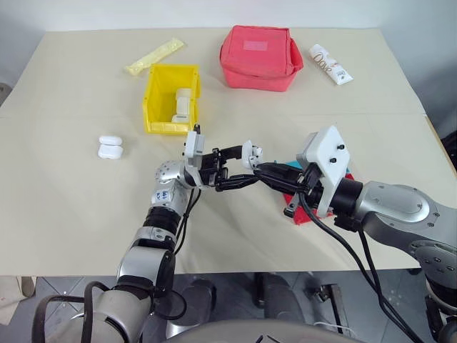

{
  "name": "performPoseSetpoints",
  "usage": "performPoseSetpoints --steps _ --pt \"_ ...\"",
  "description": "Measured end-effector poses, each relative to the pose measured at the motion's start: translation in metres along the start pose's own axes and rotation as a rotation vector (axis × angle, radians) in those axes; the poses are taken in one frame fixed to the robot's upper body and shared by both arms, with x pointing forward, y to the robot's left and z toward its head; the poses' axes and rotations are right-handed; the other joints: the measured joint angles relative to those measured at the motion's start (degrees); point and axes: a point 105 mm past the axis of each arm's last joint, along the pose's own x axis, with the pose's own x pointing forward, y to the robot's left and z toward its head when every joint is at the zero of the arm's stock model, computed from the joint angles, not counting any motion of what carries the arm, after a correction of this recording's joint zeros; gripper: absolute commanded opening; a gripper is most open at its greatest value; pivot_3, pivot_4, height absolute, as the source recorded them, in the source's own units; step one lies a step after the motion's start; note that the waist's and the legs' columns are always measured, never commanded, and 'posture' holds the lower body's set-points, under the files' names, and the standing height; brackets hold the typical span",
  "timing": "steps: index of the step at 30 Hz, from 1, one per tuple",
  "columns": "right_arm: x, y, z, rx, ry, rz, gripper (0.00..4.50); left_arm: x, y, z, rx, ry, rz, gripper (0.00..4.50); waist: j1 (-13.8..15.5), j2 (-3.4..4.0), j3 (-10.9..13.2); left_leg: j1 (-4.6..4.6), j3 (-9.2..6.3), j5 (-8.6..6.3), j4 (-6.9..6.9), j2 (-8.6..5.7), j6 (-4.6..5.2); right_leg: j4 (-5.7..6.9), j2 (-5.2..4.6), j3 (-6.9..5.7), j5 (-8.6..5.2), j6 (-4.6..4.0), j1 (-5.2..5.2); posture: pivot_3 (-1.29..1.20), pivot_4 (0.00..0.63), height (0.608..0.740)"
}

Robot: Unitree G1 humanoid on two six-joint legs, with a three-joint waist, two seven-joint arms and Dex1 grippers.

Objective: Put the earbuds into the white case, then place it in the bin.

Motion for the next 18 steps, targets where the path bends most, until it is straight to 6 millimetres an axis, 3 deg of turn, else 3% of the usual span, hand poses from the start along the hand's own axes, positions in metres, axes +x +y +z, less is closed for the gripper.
performPoseSetpoints --steps 18 --pt "-0.0028 -0.0007 -0.0023 -0.012 0.028 0.015 0.45 0.0 -0.0001 -0.001 -0.006 0.004 -0.001 2.79 0.0 0.0 0.0 0.0 0.0 0.0 0.0 0.0 0.0 0.0 0.0 0.0 0.0 0.0 0.0 0.0 0.15 0.74"
